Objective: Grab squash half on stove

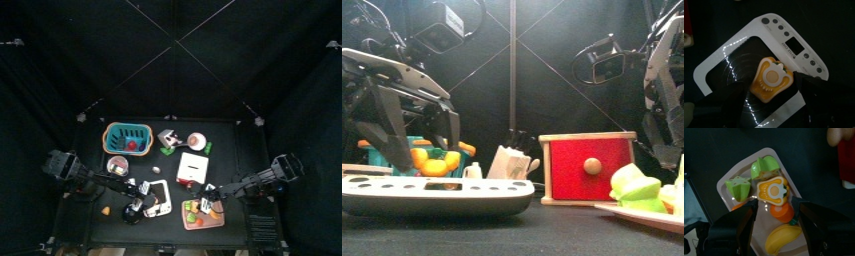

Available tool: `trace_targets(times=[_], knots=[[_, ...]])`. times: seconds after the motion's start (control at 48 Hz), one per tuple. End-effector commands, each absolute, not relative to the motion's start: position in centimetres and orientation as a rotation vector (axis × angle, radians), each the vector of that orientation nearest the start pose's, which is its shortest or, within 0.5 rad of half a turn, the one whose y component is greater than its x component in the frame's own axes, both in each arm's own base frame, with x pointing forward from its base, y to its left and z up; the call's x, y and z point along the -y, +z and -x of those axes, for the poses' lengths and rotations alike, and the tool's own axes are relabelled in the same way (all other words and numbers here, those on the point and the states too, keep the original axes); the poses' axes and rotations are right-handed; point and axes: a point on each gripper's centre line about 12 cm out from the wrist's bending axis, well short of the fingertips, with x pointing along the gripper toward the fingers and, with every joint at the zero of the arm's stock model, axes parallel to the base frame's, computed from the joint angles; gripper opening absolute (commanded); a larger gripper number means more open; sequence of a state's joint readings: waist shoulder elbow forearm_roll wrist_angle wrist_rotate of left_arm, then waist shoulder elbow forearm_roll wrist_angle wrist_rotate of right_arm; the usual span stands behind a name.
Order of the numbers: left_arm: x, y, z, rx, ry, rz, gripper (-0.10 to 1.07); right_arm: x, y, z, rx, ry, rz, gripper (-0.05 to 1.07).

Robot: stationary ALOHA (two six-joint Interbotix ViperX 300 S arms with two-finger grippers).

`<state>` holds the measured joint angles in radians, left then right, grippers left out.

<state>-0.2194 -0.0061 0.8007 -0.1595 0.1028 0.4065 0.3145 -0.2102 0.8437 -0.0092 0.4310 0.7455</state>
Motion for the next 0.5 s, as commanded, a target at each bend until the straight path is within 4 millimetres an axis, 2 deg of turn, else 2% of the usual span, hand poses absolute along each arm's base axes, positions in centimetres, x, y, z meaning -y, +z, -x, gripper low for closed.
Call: trace_targets(times=[0.0,0.146,0.354,0.479], knots=[[7.52,12.95,-34.14,-0.832,-0.32,-0.319,0.99,-9.28,16.27,-28.54,-1.062,-0.101,-0.5,0.9],[7.37,12.99,-34.22,-0.831,-0.315,-0.315,0.95,-9.28,16.27,-28.54,-1.062,-0.102,-0.501,0.9],[7.27,13.05,-34.24,-0.83,-0.311,-0.311,0.84,-9.32,16.27,-28.53,-1.062,-0.101,-0.501,0.9],[7.3,13.75,-34.46,-0.802,-0.306,-0.309,0.8,-9.33,16.27,-28.52,-1.063,-0.101,-0.504,0.9]])
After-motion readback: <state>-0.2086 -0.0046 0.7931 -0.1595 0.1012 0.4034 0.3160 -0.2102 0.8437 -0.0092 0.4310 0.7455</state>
